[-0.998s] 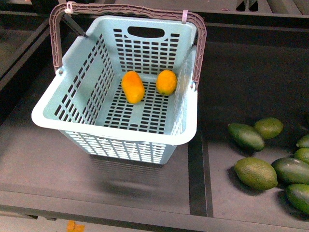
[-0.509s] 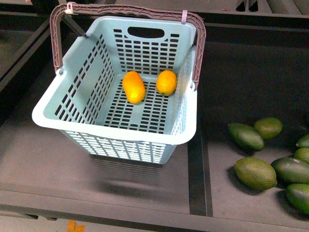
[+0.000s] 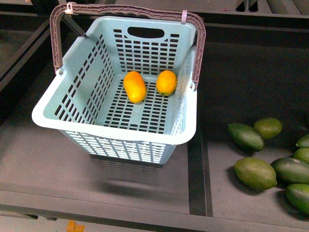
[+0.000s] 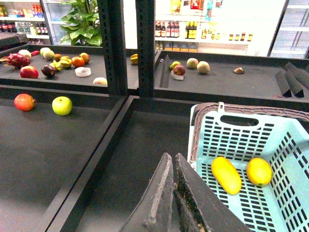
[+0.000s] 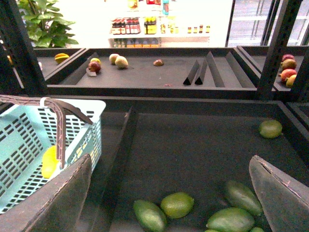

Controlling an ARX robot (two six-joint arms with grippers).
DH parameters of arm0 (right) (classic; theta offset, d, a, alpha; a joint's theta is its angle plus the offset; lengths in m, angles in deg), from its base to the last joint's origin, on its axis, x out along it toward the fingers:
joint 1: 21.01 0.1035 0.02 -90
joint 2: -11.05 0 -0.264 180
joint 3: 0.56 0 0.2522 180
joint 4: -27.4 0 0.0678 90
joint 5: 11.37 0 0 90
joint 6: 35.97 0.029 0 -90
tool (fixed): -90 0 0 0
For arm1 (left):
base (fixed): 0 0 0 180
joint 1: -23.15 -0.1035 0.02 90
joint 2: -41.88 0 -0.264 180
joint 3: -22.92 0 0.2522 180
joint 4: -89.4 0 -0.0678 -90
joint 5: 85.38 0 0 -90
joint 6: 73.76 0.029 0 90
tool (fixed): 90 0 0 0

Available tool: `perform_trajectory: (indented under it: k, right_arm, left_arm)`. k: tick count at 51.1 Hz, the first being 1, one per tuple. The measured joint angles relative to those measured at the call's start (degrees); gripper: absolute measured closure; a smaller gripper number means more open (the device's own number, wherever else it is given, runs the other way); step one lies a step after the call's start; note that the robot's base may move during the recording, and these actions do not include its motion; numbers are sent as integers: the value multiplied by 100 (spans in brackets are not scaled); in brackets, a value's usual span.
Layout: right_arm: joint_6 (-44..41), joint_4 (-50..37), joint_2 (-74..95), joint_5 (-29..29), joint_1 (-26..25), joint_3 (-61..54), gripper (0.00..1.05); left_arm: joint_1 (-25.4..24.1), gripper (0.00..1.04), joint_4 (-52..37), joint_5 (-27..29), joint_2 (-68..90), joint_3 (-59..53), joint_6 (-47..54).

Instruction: Pick lemon and mango into basket

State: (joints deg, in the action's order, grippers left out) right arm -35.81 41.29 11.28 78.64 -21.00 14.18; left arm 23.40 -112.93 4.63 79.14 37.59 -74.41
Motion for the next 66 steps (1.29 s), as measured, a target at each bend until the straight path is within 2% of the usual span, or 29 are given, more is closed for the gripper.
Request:
perform_trajectory:
  k: [26,44,46,48,66]
  right_arm:
    - [2,0,0,0,0,0,9]
    - [0,-2,0,0,0,0,9]
    - [0,0,0,0,0,0,9]
    - [0,-2,0,-2,0,0,9]
    - [0,0,0,0,0,0,9]
  left_arm:
    - [0,101,1947,0,-2068,-4,2]
    - [0,101,2623,0,-2741,-2,0]
    - [0,101,3270,-2,-3206,-2,2]
    - [0,101,3552,-2,-3571,-2,2]
    - [0,101,3595,2,-3689,-2,2]
